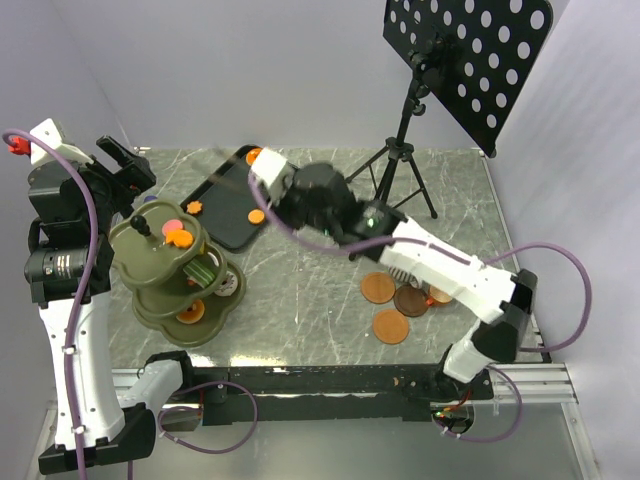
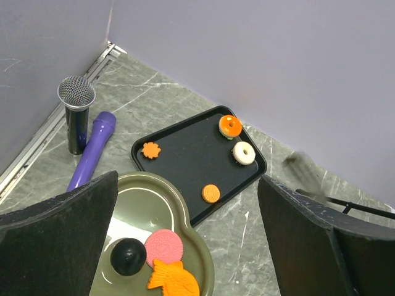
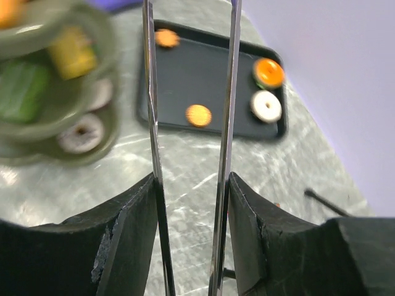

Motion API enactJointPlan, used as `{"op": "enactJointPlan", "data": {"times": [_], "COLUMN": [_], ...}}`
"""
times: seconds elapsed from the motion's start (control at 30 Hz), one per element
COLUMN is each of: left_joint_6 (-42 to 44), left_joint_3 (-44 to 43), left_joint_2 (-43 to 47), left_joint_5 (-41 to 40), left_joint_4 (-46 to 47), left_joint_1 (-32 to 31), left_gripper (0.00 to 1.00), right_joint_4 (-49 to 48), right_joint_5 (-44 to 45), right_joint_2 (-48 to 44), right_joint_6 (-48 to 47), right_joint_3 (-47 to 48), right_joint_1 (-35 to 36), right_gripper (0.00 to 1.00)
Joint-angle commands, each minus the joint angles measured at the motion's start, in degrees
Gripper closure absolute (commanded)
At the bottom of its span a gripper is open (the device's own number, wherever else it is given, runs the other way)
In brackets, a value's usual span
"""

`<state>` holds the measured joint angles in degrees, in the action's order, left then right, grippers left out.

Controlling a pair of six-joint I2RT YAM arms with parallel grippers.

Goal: Serve the afternoon tea

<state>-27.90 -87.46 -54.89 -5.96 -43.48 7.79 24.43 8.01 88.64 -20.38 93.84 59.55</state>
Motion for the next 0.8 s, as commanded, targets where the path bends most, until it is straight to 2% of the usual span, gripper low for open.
{"op": "enactJointPlan", "data": {"times": [0.0,0.17,0.4,0.77], "left_joint_6": [0.5,0.7,0.8,-0.1], "left_joint_3": [-1.1,-1.0,-0.4,1.2], "left_joint_2": [0.7,0.7,0.9,1.3], "left_joint_5": [-1.3,-1.5,-1.3,0.2], "left_joint_4": [2.4,2.4,2.3,2.8], "left_joint_1": [0.3,0.5,0.7,1.7], "left_gripper": [0.0,0.0,0.0,0.0], "right_joint_4": [2.5,11.2,16.4,19.9], "right_joint_5": [0.0,1.6,2.0,3.9], "right_joint_2": [7.0,19.5,31.9,40.6], "right_joint_6": [9.6,14.7,19.9,22.8], "right_joint_3": [6.4,17.5,26.8,29.8], "right_joint_1": [-7.2,-12.7,-17.1,-18.9], "right_gripper": [0.48,0.48,0.47,0.44]}}
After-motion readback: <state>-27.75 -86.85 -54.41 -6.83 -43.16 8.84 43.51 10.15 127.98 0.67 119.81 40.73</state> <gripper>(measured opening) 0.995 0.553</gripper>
